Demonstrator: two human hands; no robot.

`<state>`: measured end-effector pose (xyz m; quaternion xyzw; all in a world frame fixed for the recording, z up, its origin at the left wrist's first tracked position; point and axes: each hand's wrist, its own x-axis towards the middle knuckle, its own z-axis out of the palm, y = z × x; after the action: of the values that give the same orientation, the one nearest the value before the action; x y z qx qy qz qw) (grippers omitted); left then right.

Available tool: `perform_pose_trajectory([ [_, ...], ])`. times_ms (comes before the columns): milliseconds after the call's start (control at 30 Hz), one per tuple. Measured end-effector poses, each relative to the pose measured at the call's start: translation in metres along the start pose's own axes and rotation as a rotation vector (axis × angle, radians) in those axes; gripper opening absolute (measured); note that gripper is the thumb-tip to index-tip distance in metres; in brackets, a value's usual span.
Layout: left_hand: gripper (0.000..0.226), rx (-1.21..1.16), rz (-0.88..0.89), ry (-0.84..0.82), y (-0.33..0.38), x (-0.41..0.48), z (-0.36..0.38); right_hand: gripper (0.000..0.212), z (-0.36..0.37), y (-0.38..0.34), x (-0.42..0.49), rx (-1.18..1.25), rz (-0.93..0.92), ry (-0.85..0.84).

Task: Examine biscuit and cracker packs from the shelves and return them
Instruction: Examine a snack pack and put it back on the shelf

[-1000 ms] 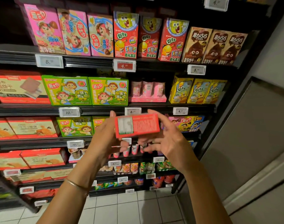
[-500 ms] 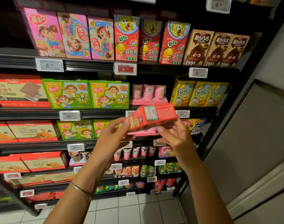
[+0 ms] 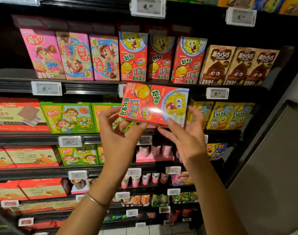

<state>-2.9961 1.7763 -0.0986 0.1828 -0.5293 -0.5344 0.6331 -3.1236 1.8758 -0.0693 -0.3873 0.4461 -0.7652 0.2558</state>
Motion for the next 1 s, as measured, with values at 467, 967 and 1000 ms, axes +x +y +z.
perform_pose_trajectory([
  [467, 0.059, 0.823, 0.595, -0.15, 0.033, 0.155, 0.055, 0.044, -0.02, -0.067, 0.183, -0.483, -0.595, -0.125],
  [967, 0.065, 1.364, 0.716, -0.498, 0.057, 0.254, 0.089, 0.052, -0.014, -0.069, 0.246, -1.184, -0.649, -0.015],
  [1000, 0.064, 1.362, 0.742, -0.492, 0.055, 0.255, 0.09, 0.051, -0.012, -0.069, 0.247, -1.222, -0.655, 0.009],
])
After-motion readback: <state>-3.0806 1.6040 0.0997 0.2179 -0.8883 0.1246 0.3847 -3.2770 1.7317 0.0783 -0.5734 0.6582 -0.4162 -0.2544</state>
